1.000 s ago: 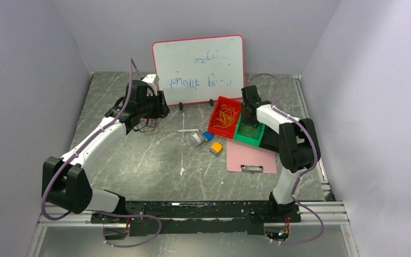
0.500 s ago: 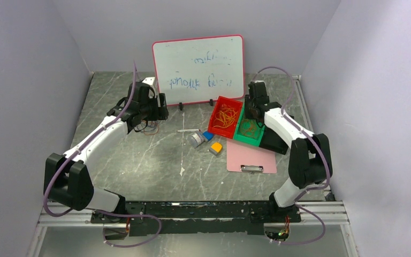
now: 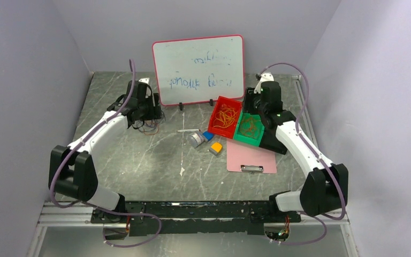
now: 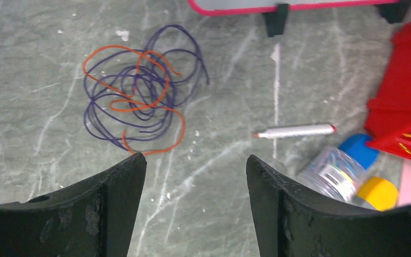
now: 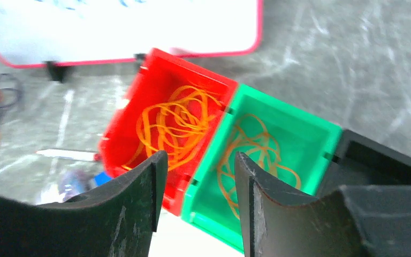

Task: Untangle the cables

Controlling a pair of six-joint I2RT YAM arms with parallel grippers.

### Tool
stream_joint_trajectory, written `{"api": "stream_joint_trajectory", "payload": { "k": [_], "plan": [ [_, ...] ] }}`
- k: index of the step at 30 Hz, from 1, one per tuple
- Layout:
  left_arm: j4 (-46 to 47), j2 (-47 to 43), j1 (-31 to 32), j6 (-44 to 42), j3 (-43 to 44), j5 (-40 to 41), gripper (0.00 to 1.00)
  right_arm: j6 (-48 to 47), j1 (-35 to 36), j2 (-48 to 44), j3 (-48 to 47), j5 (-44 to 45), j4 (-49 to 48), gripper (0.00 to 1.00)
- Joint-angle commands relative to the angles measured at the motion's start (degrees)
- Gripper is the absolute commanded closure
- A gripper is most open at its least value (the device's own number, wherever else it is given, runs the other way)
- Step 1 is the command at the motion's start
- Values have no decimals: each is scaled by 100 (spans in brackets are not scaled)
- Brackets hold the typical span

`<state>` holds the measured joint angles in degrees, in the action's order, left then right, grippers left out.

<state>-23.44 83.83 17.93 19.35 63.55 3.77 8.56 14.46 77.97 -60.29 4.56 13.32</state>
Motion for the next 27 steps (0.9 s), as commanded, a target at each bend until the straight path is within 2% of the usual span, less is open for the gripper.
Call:
{"api": "stream_joint_trajectory", "payload": {
  "k": [1, 6, 9, 13, 16, 21, 27],
  "plan": [
    [-340, 449, -193, -96, 350, 403, 27, 111, 50, -138, 211, -1194, -670, 47],
    [-439, 1012, -339, -153, 615, 741, 27, 379, 292, -89, 493, -1460, -923, 46],
    [-429, 1406, -381, -92, 850, 840, 23, 372, 434, -38, 539, -1444, -953, 46],
    [-581, 2042, -411, -5, 1357, 1064, 19, 393, 519, -77, 615, -1352, -1005, 46],
    [-739, 2526, -431, -9, 1755, 1097, 21, 401, 523, -129, 658, -1355, -1000, 46],
    [-793, 2995, -440, -83, 1945, 1214, 30, 343, 533, -189, 636, -1327, -948, 46],
    [-894, 3223, -475, -187, 1944, 1119, 61, 478, 530, -259, 541, -1439, -898, 46]
  ]
}}
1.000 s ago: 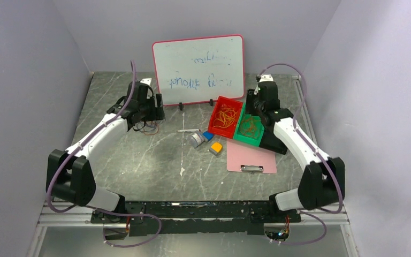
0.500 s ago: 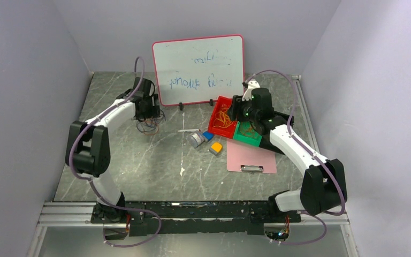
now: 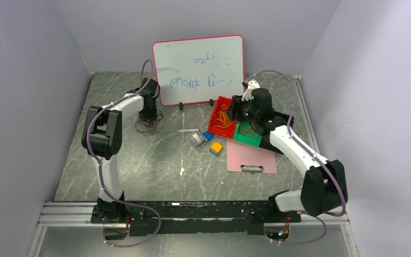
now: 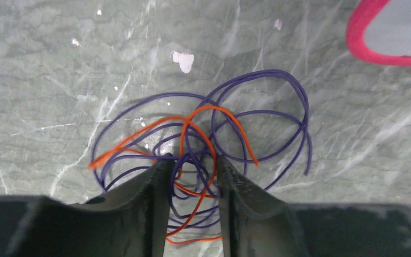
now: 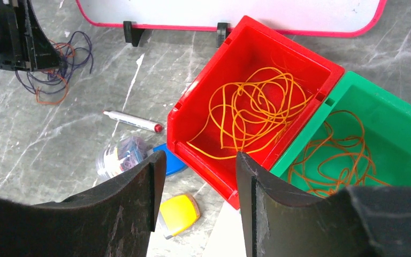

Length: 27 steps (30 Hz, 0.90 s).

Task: Untangle the cables

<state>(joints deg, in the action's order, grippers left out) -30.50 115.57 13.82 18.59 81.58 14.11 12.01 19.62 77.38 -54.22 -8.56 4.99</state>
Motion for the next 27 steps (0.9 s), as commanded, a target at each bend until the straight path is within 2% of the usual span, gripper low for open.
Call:
{"api": "stream_joint_trajectory", "payload": {
  "k": [1, 5, 6, 14, 17, 21, 24, 27],
  "plan": [
    [-191, 29, -64, -136, 115, 64, 67, 212, 11, -243, -49, -197, -106, 46],
    [-149, -296, -60, -339, -109, -189, 92, 470, 16, -345, 39, -435, -283, 46],
    [-130, -421, -56, -419, -189, -291, 93, 484, 24, -347, 49, -467, -295, 46],
    [-45, -1796, 196, -1018, -1264, -1478, 93, 311, 44, -290, 59, -585, -231, 45],
    [-79, -2362, 463, -1285, -1743, -2146, 92, 340, 61, -230, 120, -721, -340, 45],
    [-141, -2812, 1147, -1494, -2110, -2283, 89, 333, 118, -21, 93, -839, -439, 45],
    [37, -2874, 1383, -1387, -2290, -2542, 89, 292, 183, 137, 3, -868, -468, 45],
    [195, -2786, 1503, -1212, -2374, -2463, 78, 214, 277, 246, -99, -805, -411, 44]
  ]
}}
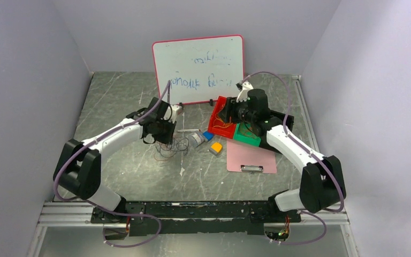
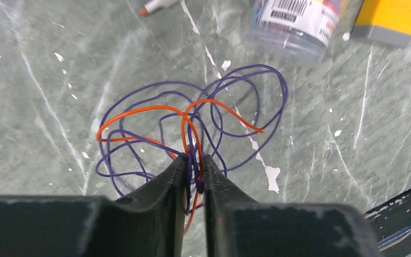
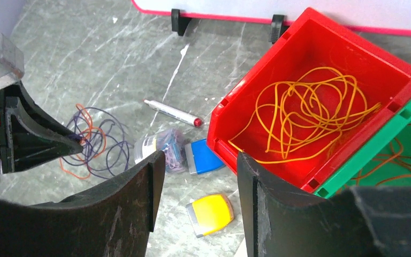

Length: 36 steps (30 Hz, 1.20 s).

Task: Untangle the cables

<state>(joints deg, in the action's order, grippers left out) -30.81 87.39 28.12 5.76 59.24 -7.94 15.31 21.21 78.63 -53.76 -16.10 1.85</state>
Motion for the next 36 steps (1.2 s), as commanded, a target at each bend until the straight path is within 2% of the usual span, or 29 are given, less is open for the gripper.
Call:
{"api": "stream_joint_trajectory", "payload": {
  "k": [1, 3, 5, 8, 13, 21, 31, 36],
  "plan": [
    [255, 35, 81, 134, -145, -186, 71, -145, 144, 138, -164, -8, -65, 44],
    [404, -106, 79, 223, -196, -155, 55, -159, 187, 152, -157, 28, -59, 44],
    [643, -380, 75, 305, -302, -128, 44, -173, 220, 168, -138, 23, -82, 44],
    [872, -740, 63, 441, -445, -37, 36, -222, 317, 258, -162, 26, -69, 44],
    [1054, -1056, 21, 957, -726, 308, 41, -387, 646, 557, -425, 34, -10, 43],
    [1362, -1561, -277, 2647, -1487, 873, 45, -513, 1544, 1380, -1097, -5, -115, 43],
    [1727, -1373, -394, 3040, -2142, 1078, 42, -1125, 1972, 3184, -2351, -660, 46, 43],
    [2155, -1040, -439, 3072, -2408, 1019, 46, -1239, 2064, 3807, -2760, -925, 123, 45]
  ]
}}
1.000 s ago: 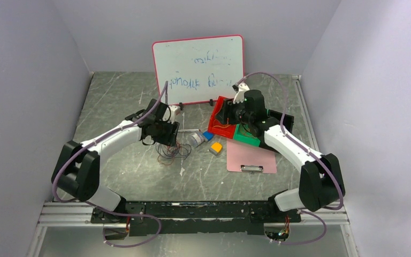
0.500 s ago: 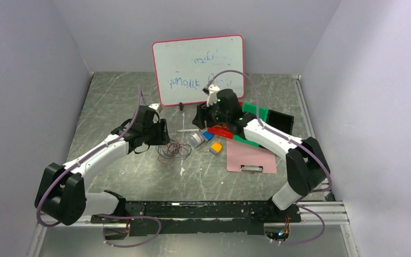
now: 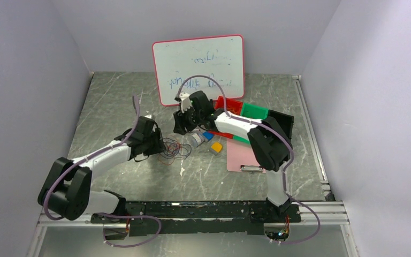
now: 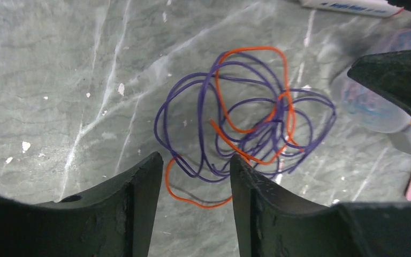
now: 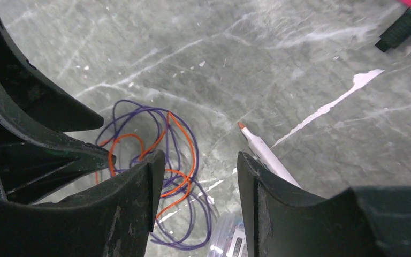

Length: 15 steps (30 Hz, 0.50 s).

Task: Untangle the cables

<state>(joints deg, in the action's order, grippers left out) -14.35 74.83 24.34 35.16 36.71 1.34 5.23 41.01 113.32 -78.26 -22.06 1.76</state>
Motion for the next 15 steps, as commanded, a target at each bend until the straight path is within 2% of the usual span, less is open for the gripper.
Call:
{"api": "stream_joint_trajectory", "payload": {
  "k": [1, 7, 15],
  "plan": [
    [564, 254, -61, 124, -193, 94, 47, -239, 108, 461, -385, -346, 144, 45],
    [779, 419, -80, 50, -317, 88, 53, -209, 250, 954, -761, -419, 193, 45],
    [854, 478, -93, 0, -377, 44, 58, -333, 294, 1197, -893, -89, 257, 46]
  ]
}}
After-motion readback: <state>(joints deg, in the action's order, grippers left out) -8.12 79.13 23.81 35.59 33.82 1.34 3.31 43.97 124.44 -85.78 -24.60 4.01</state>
